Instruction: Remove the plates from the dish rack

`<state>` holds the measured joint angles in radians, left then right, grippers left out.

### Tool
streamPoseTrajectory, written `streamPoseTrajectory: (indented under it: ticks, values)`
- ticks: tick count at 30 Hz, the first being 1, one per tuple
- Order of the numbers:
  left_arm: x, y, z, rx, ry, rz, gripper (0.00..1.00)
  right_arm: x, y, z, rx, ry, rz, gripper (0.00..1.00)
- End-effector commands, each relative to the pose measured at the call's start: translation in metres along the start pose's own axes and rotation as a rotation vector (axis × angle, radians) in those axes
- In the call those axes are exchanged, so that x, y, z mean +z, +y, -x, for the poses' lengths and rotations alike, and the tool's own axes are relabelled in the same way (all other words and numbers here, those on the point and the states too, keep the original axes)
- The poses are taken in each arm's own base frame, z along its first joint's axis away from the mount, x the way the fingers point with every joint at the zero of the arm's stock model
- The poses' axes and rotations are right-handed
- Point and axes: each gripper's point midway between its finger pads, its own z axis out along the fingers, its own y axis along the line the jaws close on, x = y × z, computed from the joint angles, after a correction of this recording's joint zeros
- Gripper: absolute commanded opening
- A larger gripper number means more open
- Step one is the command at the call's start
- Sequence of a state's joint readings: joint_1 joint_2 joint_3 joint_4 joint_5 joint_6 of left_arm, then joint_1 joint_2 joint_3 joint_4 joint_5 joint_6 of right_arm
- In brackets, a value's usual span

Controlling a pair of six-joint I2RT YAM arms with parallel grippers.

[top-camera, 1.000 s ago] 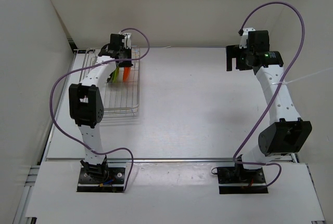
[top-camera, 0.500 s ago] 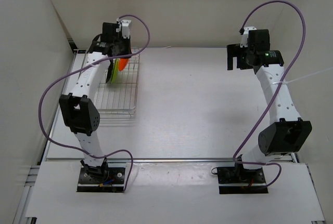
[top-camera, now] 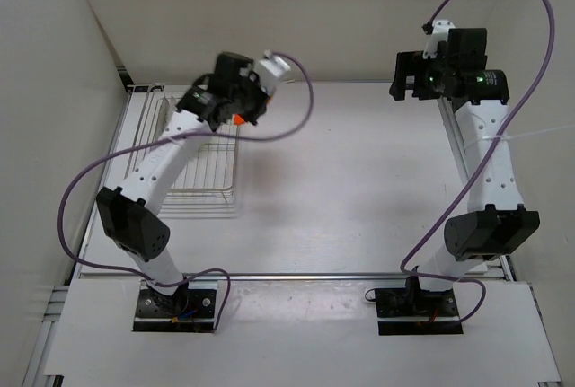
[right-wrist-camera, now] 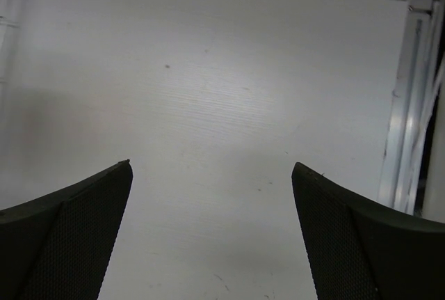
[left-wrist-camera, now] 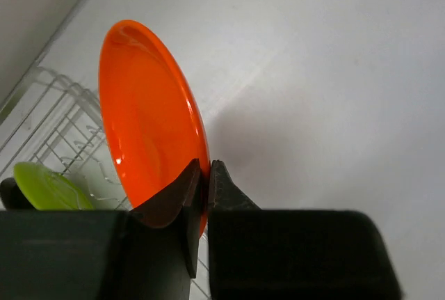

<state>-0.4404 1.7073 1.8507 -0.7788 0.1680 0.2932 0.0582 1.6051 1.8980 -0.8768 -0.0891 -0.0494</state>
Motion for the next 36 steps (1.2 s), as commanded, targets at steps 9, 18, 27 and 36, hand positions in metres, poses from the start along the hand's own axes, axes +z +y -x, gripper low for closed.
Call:
streamPoseTrajectory:
  ticks: [9, 18, 27, 36]
  values:
    - [-0.012, -0.065, 0.024, 0.738, 0.096, 0.421, 0.11, -0.027, 0.115, 0.011, 0.089, 0.04, 0.743, 0.95]
    - [-0.014, -0.145, 0.055, 0.899, -0.008, 0.415, 0.11, -0.02, 0.129, 0.002, 0.134, 0.095, 0.89, 0.95]
    - [-0.001, -0.189, 0.063, 0.926, -0.042, 0.357, 0.11, -0.024, 0.132, 0.004, 0.143, 0.094, 0.914, 0.9]
    - [0.003, -0.2, 0.073, 0.955, -0.062, 0.375, 0.11, -0.008, 0.151, -0.011, 0.157, 0.17, 0.953, 0.73]
